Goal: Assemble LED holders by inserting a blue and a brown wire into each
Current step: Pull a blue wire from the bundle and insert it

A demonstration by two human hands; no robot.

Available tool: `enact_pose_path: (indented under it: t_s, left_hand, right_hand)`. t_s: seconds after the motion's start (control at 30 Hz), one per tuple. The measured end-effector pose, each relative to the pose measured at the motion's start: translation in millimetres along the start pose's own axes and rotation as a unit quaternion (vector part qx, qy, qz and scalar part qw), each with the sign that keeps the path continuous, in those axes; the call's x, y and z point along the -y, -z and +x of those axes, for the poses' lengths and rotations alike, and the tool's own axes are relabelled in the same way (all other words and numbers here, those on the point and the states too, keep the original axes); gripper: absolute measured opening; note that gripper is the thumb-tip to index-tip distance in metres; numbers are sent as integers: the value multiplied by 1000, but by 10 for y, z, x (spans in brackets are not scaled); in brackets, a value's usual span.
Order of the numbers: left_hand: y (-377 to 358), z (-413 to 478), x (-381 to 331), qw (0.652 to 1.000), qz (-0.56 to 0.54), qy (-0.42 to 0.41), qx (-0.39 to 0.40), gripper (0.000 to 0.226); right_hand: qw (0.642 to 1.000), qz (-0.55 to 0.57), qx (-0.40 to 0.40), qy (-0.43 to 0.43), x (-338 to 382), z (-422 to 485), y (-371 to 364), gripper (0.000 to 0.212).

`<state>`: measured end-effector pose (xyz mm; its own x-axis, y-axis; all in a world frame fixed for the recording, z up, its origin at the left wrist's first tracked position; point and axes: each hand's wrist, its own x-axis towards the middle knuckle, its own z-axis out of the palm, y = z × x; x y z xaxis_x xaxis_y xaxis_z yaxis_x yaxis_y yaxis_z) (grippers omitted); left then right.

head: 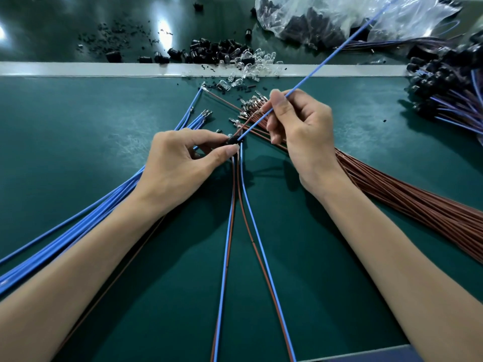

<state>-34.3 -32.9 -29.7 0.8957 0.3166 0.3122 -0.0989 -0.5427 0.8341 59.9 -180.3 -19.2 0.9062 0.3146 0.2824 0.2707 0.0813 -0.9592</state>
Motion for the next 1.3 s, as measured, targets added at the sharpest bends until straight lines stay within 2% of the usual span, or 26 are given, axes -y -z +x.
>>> enact_pose_path:
  t_s: [0.13, 0.33, 0.67, 0.8, 0.93, 1.07, 1.17, 1.3]
  left_hand:
    - [9, 5, -27, 1000, -11, 16, 17, 13]
    - [42, 15, -26, 993, -50, 69, 80, 9]
    - [34, 9, -18, 995, -37, 58, 77, 26]
    - [34, 13, -6, 996, -25, 48, 76, 16]
    - [27, 11, -8, 997, -26, 46, 59, 14]
    - [21, 8, -13, 997, -26, 45, 57, 25]
    - [19, 6, -4, 997, -23, 48, 62, 28]
    - [21, 9, 3, 997, -13, 40, 65, 19]
  right_hand:
    - [1000, 5, -5, -2, -6, -14, -21, 22]
    - [999, -25, 38, -2, -15, -40, -37, 22]
    - [989, -99, 107, -5, -12, -85, -27, 15]
    - [979, -140, 148, 14, -6, -112, -37, 16]
    - [990, -94, 107, 10, 8, -95, -42, 22]
    - [998, -30, 50, 19, 35, -69, -35, 16]
    - [996, -57, 67, 18, 32, -82, -42, 19]
    - [990, -94, 103, 19, 37, -107, -64, 18]
